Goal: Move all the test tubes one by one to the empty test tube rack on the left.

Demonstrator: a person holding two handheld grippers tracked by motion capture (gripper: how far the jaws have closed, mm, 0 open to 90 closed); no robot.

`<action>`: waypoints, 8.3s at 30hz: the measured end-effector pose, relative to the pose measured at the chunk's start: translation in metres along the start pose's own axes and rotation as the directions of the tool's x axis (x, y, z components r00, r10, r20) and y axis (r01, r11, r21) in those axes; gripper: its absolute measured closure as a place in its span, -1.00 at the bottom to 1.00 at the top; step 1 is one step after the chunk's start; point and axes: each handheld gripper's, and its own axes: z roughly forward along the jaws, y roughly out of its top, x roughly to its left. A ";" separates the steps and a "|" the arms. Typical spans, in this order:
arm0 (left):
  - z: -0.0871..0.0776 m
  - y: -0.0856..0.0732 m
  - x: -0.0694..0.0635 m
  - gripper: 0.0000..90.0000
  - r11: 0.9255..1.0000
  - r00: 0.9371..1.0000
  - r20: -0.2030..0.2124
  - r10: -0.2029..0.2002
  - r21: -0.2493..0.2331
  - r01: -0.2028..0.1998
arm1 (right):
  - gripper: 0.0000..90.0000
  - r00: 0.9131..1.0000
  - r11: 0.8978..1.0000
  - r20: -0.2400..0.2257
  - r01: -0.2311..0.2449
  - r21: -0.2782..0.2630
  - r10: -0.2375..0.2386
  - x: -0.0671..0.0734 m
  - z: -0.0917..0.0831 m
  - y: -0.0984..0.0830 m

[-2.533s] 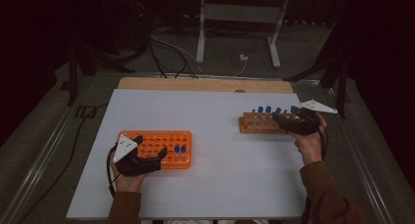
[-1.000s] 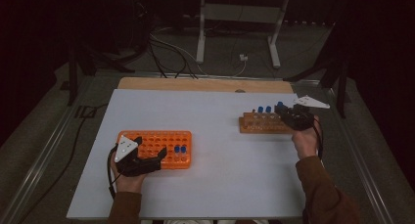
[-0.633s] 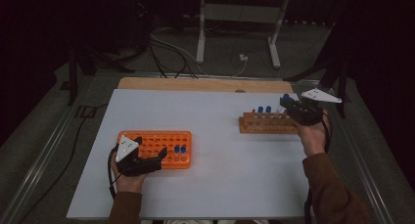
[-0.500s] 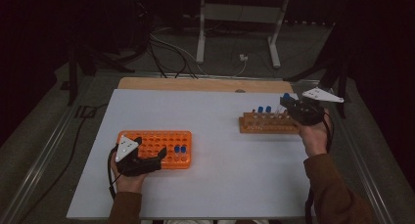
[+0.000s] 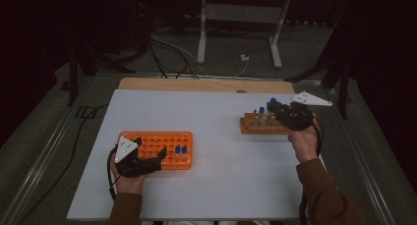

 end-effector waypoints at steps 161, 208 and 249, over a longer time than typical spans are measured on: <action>0.014 -0.011 -0.027 0.73 0.950 0.965 0.157 0.210 0.199 -0.239 | -1.00 0.985 0.997 -0.164 -0.034 0.064 0.044 0.040 0.015 -0.042; -0.013 0.002 0.013 -0.98 1.000 0.999 -0.036 0.016 -0.001 -0.016 | -0.06 0.992 0.991 0.089 -0.095 0.098 0.086 -0.034 0.032 -0.051; -0.005 -0.003 0.010 -0.98 0.999 0.999 -0.044 0.028 0.030 -0.027 | 0.71 0.994 0.995 0.086 -0.075 0.067 0.069 -0.027 0.046 -0.052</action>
